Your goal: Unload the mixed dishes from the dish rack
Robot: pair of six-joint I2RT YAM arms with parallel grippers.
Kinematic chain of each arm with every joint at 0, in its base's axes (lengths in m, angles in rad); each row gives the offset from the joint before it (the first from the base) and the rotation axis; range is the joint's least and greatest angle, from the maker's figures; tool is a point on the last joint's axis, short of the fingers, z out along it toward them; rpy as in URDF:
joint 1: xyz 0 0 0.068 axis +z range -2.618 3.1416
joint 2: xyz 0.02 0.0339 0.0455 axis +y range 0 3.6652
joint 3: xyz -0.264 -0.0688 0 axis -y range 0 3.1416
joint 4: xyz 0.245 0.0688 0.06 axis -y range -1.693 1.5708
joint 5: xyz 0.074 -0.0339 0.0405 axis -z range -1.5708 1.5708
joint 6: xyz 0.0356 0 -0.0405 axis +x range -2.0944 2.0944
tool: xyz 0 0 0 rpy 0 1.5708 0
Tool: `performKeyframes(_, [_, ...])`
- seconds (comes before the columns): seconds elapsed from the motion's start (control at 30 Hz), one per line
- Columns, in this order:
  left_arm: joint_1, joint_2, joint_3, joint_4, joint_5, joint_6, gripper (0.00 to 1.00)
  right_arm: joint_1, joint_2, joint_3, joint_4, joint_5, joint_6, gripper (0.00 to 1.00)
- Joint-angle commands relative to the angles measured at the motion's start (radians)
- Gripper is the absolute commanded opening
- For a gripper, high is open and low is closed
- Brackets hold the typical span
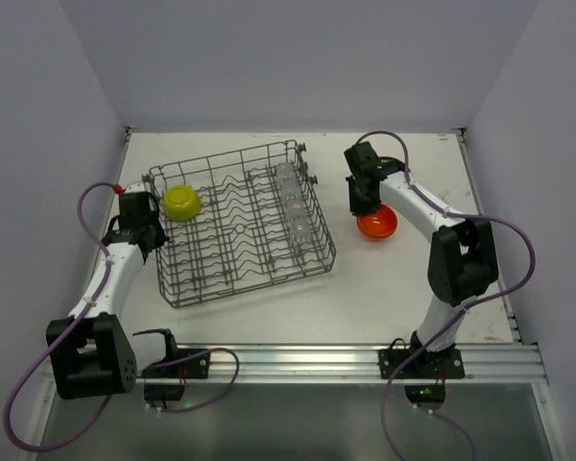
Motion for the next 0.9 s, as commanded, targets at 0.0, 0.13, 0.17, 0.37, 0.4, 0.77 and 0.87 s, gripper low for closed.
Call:
performKeyframes(0.0, [-0.021, -0.021, 0.001, 0.023, 0.028, -0.015, 0.00, 0.006, 0.019, 0.000, 0.029, 0.004, 0.007, 0.15])
performKeyframes(0.13, [-0.022, -0.021, 0.001, 0.023, 0.028, -0.015, 0.00, 0.006, 0.034, 0.003, 0.030, 0.003, 0.004, 0.13])
performKeyframes(0.17, [-0.022, -0.021, 0.001, 0.023, 0.028, -0.015, 0.00, 0.006, 0.039, 0.003, 0.028, 0.003, 0.005, 0.13])
performKeyframes(0.37, [-0.024, -0.021, 0.000, 0.023, 0.027, -0.015, 0.00, 0.004, 0.031, -0.006, 0.034, -0.002, 0.002, 0.10])
performKeyframes(0.4, [-0.024, -0.021, 0.000, 0.023, 0.027, -0.015, 0.00, 0.006, 0.033, -0.006, 0.031, -0.002, 0.001, 0.10])
performKeyframes(0.77, [-0.027, -0.035, -0.002, 0.022, 0.012, -0.018, 0.00, 0.004, -0.030, -0.011, 0.010, 0.021, 0.010, 0.36])
performKeyframes(0.87, [-0.027, -0.044, 0.000, 0.022, 0.009, -0.020, 0.00, 0.006, -0.085, -0.011, -0.004, 0.027, 0.004, 0.40])
